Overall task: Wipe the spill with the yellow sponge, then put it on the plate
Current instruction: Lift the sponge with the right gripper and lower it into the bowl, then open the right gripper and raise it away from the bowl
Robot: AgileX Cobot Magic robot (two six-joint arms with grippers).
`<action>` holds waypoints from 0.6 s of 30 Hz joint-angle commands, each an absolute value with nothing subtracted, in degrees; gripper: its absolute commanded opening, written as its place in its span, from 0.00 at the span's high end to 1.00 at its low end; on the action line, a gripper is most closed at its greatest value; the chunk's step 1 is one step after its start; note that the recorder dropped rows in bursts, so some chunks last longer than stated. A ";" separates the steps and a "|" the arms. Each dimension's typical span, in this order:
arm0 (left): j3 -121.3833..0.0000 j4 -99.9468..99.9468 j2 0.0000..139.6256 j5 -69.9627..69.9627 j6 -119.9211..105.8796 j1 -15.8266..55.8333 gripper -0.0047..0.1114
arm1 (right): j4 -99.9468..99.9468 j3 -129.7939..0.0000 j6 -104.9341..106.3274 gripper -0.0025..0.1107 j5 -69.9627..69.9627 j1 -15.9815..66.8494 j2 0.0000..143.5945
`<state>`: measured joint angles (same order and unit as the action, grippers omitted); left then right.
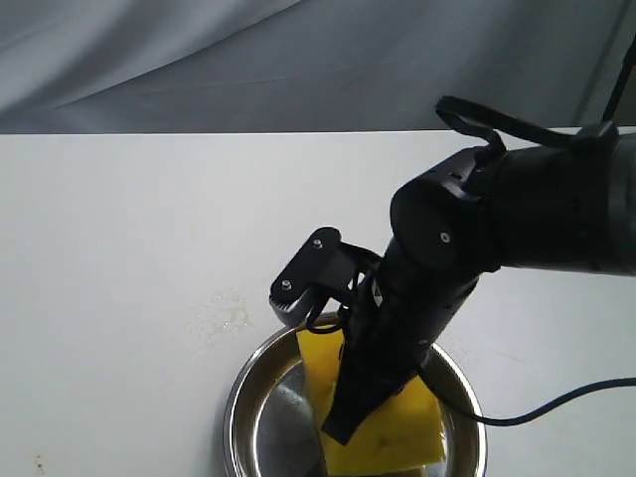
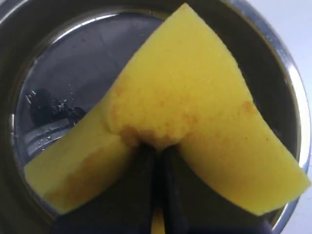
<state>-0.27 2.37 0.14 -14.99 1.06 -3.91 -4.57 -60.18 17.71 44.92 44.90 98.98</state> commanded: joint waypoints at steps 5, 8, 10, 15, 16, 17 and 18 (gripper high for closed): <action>0.00 2.34 0.00 -14.84 1.14 -4.02 0.96 | -5.44 -58.77 14.54 0.55 43.75 44.64 98.17; 0.00 2.34 0.00 -14.84 1.14 -4.02 0.96 | -5.44 -58.77 14.54 0.54 43.75 44.64 97.88; 0.00 2.34 0.00 -14.84 1.14 -4.02 0.96 | -5.44 -58.77 14.02 0.55 43.28 44.64 96.38; 0.00 2.34 0.00 -14.84 1.14 -4.02 0.96 | 4.21 -58.77 -1.29 0.68 38.94 44.53 91.01; 0.00 2.34 0.00 -14.84 1.14 -4.02 0.96 | 7.85 -58.77 -4.18 0.73 38.63 44.09 90.26; 0.00 2.34 0.00 -14.84 1.14 -4.02 0.96 | 10.25 -58.77 -6.27 0.77 38.49 43.44 90.13; 0.00 2.34 0.00 -14.84 1.14 -4.02 0.96 | 12.89 -58.86 -9.46 0.82 39.21 42.17 90.13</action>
<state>-0.27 2.37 0.14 -14.99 1.06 -3.91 5.41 -58.93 -1.78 39.64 44.28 91.07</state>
